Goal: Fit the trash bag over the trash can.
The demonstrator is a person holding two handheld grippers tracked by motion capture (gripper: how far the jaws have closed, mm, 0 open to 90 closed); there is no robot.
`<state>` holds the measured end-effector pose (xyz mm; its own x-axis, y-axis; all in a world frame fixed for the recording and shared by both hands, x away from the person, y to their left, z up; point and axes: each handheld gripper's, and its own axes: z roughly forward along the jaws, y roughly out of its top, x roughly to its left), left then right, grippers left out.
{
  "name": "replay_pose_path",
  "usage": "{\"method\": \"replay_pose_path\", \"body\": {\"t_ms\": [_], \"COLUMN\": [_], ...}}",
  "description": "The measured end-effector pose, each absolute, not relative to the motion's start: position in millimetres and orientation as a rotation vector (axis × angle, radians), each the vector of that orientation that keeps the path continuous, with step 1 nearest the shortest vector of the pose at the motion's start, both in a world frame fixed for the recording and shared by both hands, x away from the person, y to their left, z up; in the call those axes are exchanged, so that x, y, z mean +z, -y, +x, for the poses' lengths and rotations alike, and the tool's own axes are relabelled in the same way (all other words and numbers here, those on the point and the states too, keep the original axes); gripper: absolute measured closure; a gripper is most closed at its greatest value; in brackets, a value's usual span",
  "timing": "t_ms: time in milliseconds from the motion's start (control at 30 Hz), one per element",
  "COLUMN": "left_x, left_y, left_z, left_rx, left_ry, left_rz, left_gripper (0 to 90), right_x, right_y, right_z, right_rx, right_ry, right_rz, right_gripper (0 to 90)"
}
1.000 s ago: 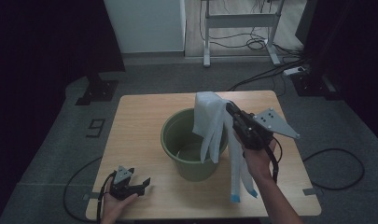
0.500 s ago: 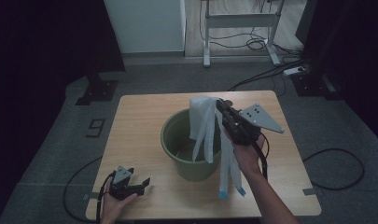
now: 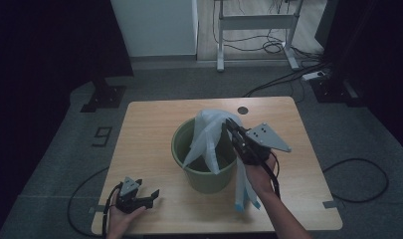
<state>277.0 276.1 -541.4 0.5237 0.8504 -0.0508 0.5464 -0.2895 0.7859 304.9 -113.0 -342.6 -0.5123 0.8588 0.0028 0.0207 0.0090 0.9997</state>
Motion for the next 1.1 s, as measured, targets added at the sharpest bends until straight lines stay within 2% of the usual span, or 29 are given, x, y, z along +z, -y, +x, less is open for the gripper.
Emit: {"method": "replay_pose_path", "body": {"t_ms": [467, 833, 1100], "left_x": [-541.4, -541.6, -541.7], "left_y": [-275.2, -273.2, -272.9], "left_z": [276.7, 276.2, 276.3], "left_rx": [0.486, 0.479, 0.477], "left_ry": [-1.132, -1.126, -1.125], "left_rz": [1.987, 1.997, 1.998], "left_gripper": [15.8, 15.9, 16.0], "right_x": [-389.0, -423.2, -412.2], "right_y": [117.5, 135.7, 136.3], "right_z": [297.0, 277.1, 273.1], "right_rx": [1.517, 1.590, 1.592], "right_ry": [-1.736, -1.729, -1.724], "right_rz": [0.943, 0.999, 0.958], "right_gripper": [88.9, 88.8, 88.6]}}
